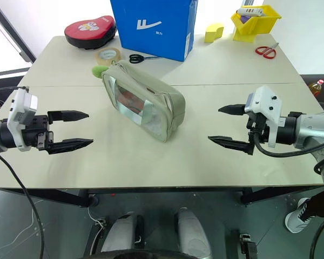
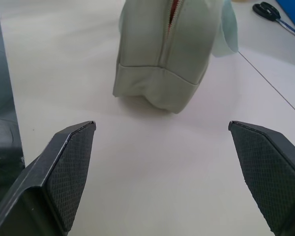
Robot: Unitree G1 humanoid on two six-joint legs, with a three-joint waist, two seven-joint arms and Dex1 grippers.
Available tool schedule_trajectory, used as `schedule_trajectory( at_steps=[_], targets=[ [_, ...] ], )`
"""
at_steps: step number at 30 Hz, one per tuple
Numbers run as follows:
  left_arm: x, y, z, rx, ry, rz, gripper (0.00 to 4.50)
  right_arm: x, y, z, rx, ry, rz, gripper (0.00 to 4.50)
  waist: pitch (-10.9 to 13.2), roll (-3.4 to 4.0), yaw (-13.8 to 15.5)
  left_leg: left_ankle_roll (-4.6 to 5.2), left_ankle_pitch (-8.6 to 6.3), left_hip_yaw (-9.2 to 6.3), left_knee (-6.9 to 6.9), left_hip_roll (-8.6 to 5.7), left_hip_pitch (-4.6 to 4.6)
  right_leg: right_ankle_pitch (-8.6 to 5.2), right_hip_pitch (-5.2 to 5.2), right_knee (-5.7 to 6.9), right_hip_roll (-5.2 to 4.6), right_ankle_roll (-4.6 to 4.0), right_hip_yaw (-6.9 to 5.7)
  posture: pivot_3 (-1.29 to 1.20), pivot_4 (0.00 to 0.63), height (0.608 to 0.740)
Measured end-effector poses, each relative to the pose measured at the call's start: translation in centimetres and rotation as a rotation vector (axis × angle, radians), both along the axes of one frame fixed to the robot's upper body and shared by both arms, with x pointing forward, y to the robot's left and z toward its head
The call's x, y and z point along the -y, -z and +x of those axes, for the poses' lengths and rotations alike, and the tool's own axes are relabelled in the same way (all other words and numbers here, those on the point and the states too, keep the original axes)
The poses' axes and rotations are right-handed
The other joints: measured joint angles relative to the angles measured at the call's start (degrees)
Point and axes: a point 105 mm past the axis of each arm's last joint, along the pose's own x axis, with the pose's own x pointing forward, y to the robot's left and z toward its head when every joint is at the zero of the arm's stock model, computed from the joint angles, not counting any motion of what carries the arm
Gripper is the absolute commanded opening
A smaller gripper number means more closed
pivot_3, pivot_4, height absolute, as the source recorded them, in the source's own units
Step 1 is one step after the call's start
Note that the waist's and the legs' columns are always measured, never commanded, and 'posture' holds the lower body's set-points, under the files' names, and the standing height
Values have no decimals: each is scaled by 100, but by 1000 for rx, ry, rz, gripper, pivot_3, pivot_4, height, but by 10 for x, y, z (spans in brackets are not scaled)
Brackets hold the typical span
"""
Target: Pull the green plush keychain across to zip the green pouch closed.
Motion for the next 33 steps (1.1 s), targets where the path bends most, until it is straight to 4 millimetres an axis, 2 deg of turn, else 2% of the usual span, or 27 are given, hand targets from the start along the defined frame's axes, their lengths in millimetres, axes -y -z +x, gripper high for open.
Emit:
schedule_trajectory(
  at_steps=[5,7,10,14,17,21,26,29,32,33],
  targets=[
    [-2,1,0,-7,1,-5,4478,-8,-18,5,35,-1,67,4500,0,0,-5,0,0,0,0,0,0,0,0,0,0,0,0,0,150,737],
    [-6,-1,3,-10,-11,-17,4478,-21,-37,14,66,-6,149,4500,2,3,-35,0,0,1,0,2,2,1,-5,3,1,-1,3,0,150,737],
    [-11,-9,9,19,-17,-24,4478,-49,-66,23,92,-61,242,4500,2,3,-40,0,0,2,-2,5,2,1,-7,5,5,-3,1,0,150,737],
    [-12,-12,15,34,-11,-18,4478,-95,-79,41,10,-126,308,4500,2,4,-39,0,0,5,-3,5,-10,1,-21,4,3,-3,1,0,150,737],
    [-9,-9,18,33,3,-13,4478,-132,-77,57,-74,-129,251,4500,2,4,-32,0,0,8,-8,6,-20,1,-36,5,-1,-3,2,0,150,737],
    [-7,-8,20,32,10,-24,4478,-168,-73,70,-144,-119,170,4500,2,4,-14,0,0,9,-11,6,-29,1,-48,3,-8,-3,1,0,150,737],
    [-7,-4,18,19,9,-21,4478,-196,-64,78,-217,-100,89,4500,1,4,-24,0,0,10,-11,6,-30,1,-50,4,-10,-3,2,0,150,737],
    [-7,-2,18,12,5,-20,4478,-204,-58,82,-226,-81,42,4500,1,3,-29,0,0,11,-12,6,-30,1,-50,4,-8,-2,0,0,150,737],
    [-8,0,18,10,-2,-21,4500,-206,-46,87,-235,-60,-22,3645,1,3,-26,0,0,11,-11,5,-30,1,-50,4,-9,-3,-1,0,150,737],
    [-8,-1,18,11,-4,-21,4500,-206,-43,88,-237,-52,-36,3167,1,3,-27,0,0,12,-11,5,-30,1,-50,4,-9,-2,-1,0,150,737]
  ],
)
